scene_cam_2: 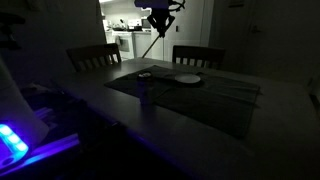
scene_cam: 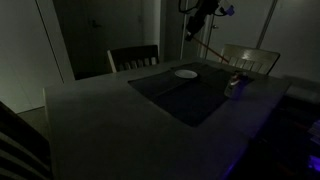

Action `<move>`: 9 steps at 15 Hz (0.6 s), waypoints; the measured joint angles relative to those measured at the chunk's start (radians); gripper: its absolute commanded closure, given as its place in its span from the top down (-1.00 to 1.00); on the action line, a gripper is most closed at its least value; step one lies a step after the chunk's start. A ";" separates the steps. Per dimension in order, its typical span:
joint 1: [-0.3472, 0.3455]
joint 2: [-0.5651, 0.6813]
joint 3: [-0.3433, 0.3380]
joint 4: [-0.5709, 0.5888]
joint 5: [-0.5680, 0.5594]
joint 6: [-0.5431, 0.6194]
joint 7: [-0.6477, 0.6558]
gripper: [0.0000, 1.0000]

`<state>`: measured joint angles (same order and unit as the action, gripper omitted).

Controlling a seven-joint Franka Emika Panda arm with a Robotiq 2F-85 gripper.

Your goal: Put the straw inside the can

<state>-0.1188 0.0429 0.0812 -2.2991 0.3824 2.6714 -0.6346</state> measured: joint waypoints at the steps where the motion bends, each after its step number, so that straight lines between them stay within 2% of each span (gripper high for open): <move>1: 0.005 0.000 -0.008 0.001 0.000 -0.001 -0.001 -0.95; 5: 0.008 -0.005 -0.043 0.001 0.036 -0.009 -0.068 -0.95; 9: 0.004 -0.025 -0.089 0.003 0.227 -0.060 -0.266 -0.95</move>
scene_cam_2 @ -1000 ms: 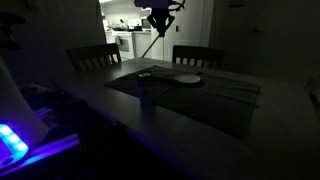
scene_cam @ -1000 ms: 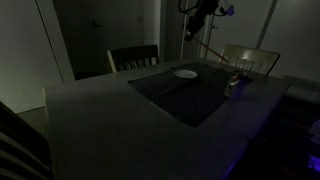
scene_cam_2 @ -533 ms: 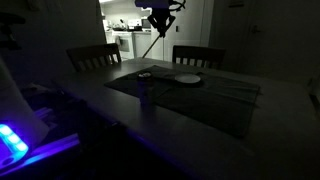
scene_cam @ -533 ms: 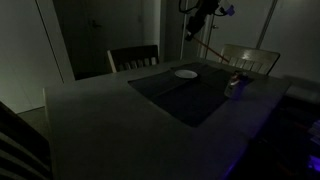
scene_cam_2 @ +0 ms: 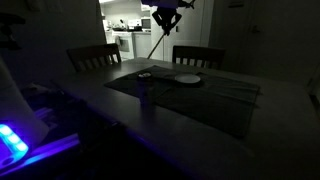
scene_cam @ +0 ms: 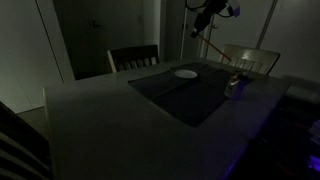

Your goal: Put the straw inside the can

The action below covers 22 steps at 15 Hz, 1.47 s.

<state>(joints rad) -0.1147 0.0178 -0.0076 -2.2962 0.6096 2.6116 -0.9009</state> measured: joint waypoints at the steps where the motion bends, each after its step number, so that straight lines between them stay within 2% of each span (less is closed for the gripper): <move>1: -0.001 -0.012 -0.013 0.000 0.055 -0.024 -0.057 -0.95; 4: -0.002 -0.056 -0.066 -0.001 0.156 -0.109 -0.179 -0.95; 11: -0.006 -0.180 -0.189 -0.077 0.221 -0.264 -0.275 -0.95; 22: -0.009 -0.415 -0.297 -0.344 0.332 -0.294 -0.419 -0.95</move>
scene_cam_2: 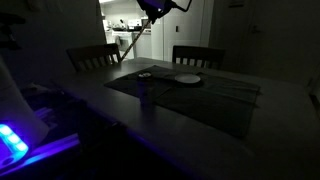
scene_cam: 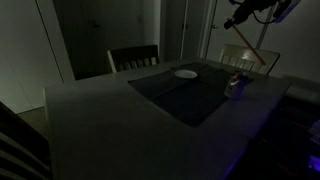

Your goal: Put the straw inside the can

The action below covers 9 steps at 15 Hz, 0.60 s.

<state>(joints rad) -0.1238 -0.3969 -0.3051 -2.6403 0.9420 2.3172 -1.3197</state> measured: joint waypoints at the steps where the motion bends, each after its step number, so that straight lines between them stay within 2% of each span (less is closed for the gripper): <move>1: -0.001 -0.020 -0.008 -0.019 0.016 0.000 -0.021 -0.95; 9: -0.002 -0.073 -0.030 -0.069 0.177 0.021 -0.242 -0.95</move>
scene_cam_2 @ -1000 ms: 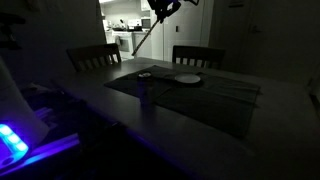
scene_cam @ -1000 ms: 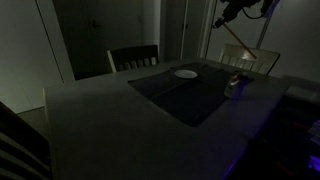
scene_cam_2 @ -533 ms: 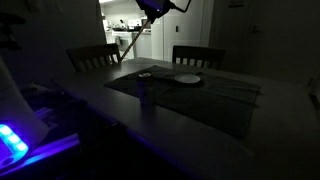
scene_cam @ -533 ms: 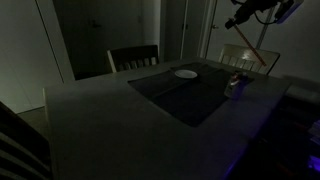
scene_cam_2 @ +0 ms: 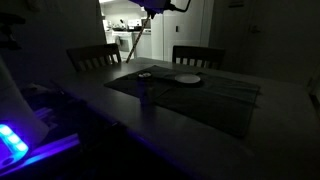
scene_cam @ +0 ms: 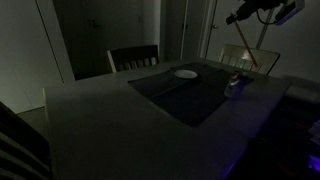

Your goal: Put the straw inside the can

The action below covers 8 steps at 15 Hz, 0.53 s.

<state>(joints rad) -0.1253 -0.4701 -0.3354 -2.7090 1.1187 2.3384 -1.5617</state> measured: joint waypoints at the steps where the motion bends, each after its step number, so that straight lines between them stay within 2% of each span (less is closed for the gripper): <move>1: 0.000 0.000 0.001 -0.003 0.027 0.014 -0.039 -0.95; 8: 0.000 0.022 0.017 -0.015 0.232 0.078 -0.280 -0.95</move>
<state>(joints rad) -0.1254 -0.4484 -0.3189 -2.7236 1.3504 2.4167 -1.8419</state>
